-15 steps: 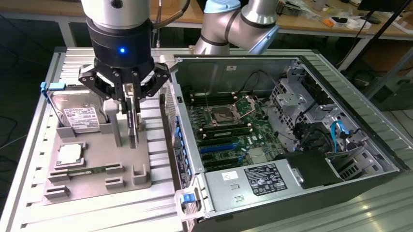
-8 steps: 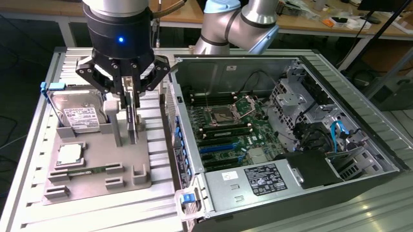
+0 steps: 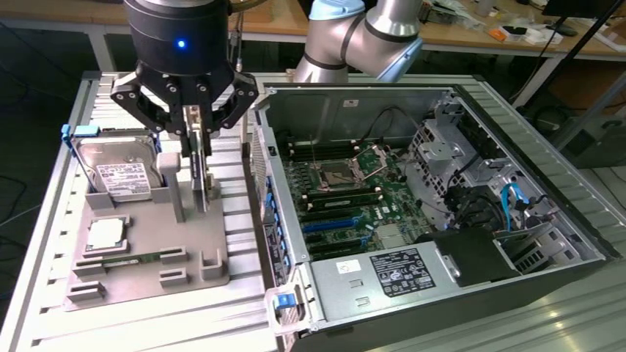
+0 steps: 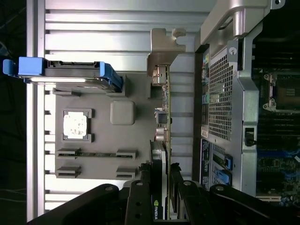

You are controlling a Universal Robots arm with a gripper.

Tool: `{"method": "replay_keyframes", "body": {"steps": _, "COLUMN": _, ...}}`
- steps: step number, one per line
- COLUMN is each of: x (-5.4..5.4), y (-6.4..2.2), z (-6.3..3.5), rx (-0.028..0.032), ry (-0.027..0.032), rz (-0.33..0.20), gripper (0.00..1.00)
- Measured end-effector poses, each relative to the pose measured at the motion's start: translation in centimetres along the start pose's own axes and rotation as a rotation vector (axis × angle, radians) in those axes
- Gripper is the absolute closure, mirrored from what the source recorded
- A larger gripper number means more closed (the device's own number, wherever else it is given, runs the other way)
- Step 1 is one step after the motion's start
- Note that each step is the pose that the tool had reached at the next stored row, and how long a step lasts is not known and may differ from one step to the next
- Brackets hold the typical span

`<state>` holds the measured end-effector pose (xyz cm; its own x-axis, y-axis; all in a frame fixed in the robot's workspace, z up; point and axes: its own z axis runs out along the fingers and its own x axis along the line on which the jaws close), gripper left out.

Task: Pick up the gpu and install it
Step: 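Pick up the gpu and move the gpu toward the slot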

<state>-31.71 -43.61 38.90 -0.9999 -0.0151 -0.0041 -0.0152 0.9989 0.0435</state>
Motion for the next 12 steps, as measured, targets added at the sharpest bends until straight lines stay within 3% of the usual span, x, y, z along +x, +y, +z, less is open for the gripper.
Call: {"method": "replay_keyframes", "body": {"steps": 12, "x": 0.0, "y": 0.09, "z": -1.96, "rx": 0.0000, "ry": 0.0000, "rz": 0.000, "gripper": 0.73}}
